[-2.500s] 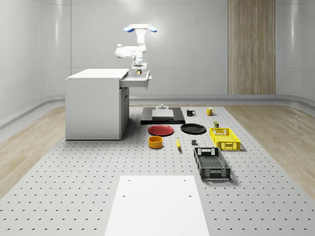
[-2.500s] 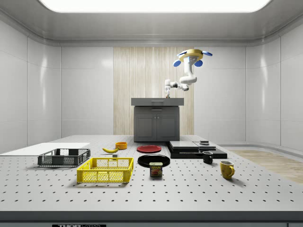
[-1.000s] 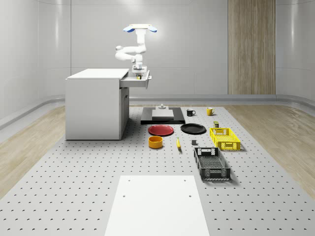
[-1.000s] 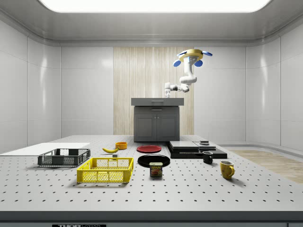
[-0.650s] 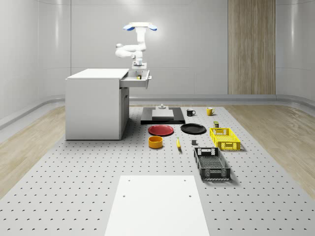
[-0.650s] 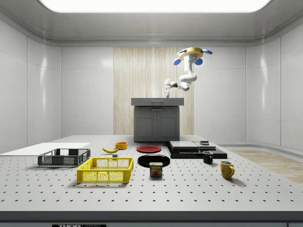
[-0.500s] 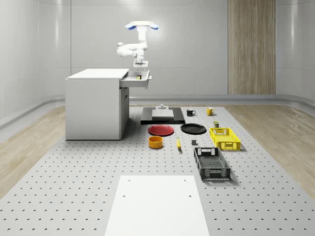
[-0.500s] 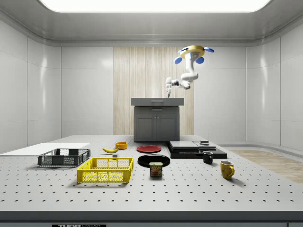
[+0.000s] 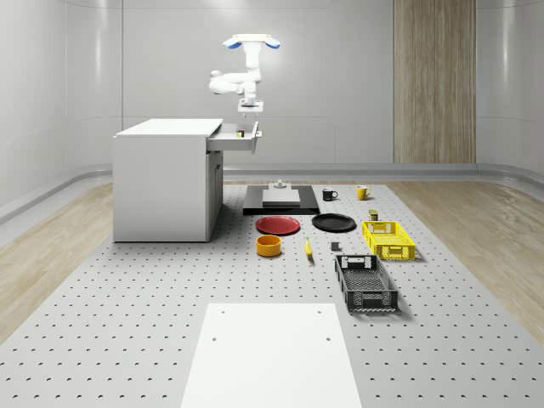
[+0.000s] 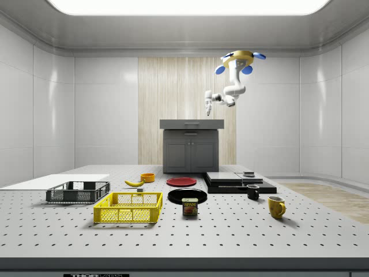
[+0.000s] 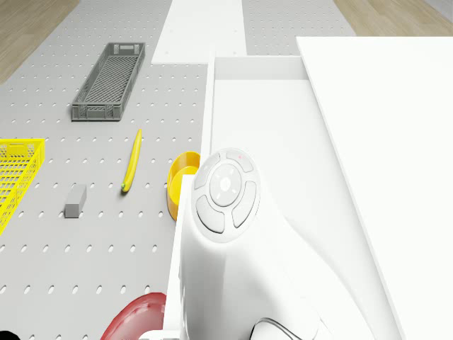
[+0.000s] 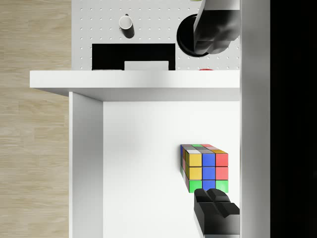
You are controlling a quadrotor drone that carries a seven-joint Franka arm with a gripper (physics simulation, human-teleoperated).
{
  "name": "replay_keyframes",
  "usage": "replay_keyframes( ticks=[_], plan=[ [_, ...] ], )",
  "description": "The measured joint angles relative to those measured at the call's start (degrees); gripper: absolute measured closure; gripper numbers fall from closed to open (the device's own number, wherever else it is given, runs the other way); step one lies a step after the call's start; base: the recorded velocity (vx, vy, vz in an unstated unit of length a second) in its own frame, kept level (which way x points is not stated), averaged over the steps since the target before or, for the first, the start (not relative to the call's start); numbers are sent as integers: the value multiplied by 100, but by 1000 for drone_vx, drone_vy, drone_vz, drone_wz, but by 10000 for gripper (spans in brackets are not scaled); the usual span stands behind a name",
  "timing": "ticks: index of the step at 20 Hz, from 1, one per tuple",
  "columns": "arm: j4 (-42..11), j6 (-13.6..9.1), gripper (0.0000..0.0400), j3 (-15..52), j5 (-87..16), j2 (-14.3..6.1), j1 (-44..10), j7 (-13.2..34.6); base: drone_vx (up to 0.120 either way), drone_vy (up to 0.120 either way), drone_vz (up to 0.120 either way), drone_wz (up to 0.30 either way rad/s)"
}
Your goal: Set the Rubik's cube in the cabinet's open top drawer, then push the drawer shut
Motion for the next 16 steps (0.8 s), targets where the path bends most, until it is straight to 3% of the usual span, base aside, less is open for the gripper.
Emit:
replay_keyframes(
  ticks=[8,13,16],
  plan=[
    [-2,-8,0,7,5,5,3,-1,0,120,0,0],
    [-3,-11,0,7,4,8,4,-2,0,120,-64,0],
    [-3,-13,0,7,4,10,5,-2,0,120,0,0]
  ],
)
